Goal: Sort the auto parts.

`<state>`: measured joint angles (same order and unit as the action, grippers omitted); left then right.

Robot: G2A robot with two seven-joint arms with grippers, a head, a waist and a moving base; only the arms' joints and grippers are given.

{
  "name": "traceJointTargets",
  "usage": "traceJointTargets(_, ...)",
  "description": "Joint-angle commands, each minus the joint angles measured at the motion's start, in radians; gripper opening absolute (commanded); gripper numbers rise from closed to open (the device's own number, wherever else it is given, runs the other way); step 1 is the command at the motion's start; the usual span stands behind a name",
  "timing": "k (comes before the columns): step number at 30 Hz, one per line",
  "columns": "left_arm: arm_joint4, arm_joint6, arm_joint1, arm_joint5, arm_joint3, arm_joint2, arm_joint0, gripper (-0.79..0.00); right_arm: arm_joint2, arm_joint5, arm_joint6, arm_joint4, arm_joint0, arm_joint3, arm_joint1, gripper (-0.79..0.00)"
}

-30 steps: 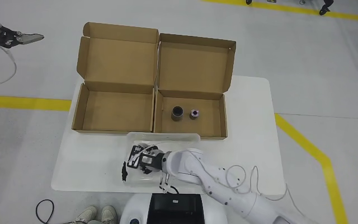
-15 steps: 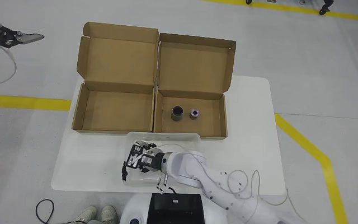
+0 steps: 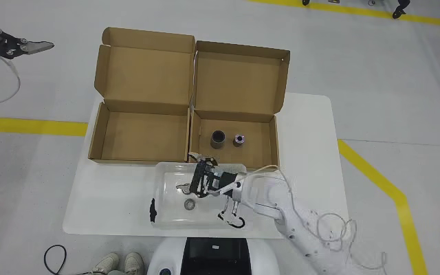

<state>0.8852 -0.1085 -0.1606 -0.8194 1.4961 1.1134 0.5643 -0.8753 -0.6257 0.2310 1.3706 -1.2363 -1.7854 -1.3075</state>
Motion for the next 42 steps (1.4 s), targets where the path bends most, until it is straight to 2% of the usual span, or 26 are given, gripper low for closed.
traceJointTargets(1, 0.0, 0.0, 0.0, 0.0, 0.0, 0.0, 0.0, 0.0, -0.059, -0.014, -0.06, 0.021, -0.041, -0.029, 0.015, -0.111)
traceJointTargets(5, 0.0, 0.0, 0.0, 0.0, 0.0, 0.0, 0.0, 0.0, -0.145, -0.023, -0.174, 0.055, -0.124, -0.065, 0.039, 0.0)
traceJointTargets(8, 0.0, 0.0, 0.0, 0.0, 0.0, 0.0, 0.0, 0.0, -0.188, -0.028, -0.24, 0.075, -0.173, -0.077, 0.052, 0.0)
traceJointTargets(42, 0.0, 0.0, 0.0, 0.0, 0.0, 0.0, 0.0, 0.0, -0.188, -0.028, -0.24, 0.075, -0.173, -0.077, 0.052, 0.0)
